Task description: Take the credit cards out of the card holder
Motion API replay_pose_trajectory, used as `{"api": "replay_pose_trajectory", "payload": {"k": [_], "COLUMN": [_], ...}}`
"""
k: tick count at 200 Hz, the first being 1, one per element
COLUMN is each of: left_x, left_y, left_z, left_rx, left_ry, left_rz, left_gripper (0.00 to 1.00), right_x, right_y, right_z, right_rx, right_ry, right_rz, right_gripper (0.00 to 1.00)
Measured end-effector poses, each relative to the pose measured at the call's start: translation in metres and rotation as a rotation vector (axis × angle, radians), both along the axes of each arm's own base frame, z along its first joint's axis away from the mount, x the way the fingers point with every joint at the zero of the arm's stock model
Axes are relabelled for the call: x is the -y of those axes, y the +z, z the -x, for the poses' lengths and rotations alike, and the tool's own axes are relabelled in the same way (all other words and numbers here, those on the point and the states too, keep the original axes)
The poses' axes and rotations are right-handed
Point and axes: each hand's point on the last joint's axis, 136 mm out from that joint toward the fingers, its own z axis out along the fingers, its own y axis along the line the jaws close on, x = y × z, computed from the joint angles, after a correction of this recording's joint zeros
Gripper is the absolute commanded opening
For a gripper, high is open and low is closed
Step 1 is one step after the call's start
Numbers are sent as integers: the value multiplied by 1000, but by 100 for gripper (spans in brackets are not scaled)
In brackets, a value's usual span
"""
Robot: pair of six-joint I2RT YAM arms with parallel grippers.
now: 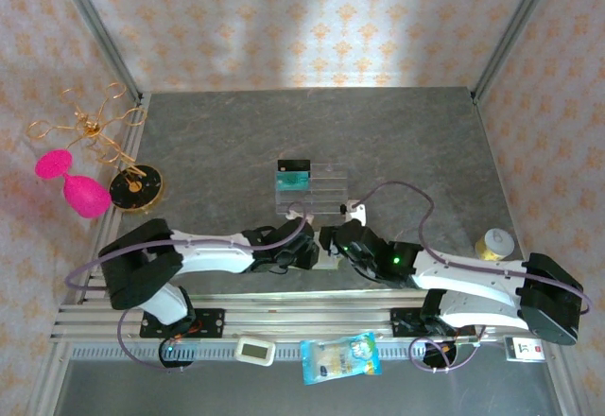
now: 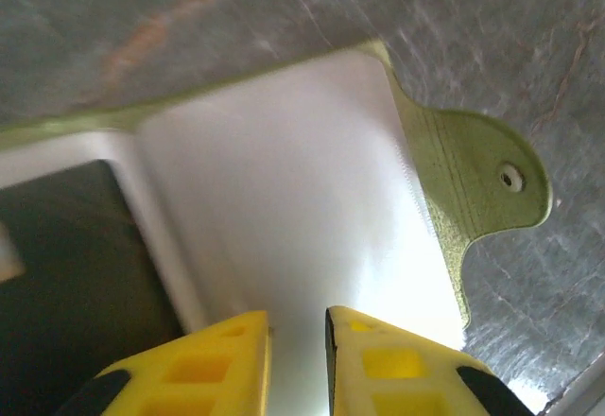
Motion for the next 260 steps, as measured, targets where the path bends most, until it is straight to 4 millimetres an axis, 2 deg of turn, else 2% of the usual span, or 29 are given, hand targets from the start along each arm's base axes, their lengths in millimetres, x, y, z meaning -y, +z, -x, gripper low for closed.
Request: {"api": "replay_pose_trajectory", "payload": {"k": [24,43,67,93,118,143,174,198,231,260], "left_x": [3,-1,-19,-45,-68,-73,-84,-88,-85,-85], "left_y": [-2,3,18,31,22,19,10,-6,-9,-9], "left_z": [-1,1,6,-2,-9,-11,-13,-9,-12,-12], "left_rx": [7,17,56,99,96,95,98,71,79,88], "left_ry": [-15,-12,23,102,169,184,210,208,209,210], "left_rz": [-16,-6,28,68,49,36,15,-25,-13,1], "left_gripper": [18,22,21,19,15,12,11,6,5,4], "right_x": [2,2,-2,-11,-28,-42,-45,-44,-48,-56], "right_y": [-2,-2,-5,-20,-40,-58,-77,-87,-83,-67], "right_z": [-1,-1,-1,-4,2,12,16,13,10,6], "right_rx": [-2,-2,-25,-92,-176,-253,-312,-334,-332,-304], "right_ry": [-8,-4,22,84,167,240,254,238,238,253], "right_rz": [8,9,0,-16,-8,-7,30,71,80,45], "right_gripper": [24,18,12,10,8,8,7,8,17,19]}}
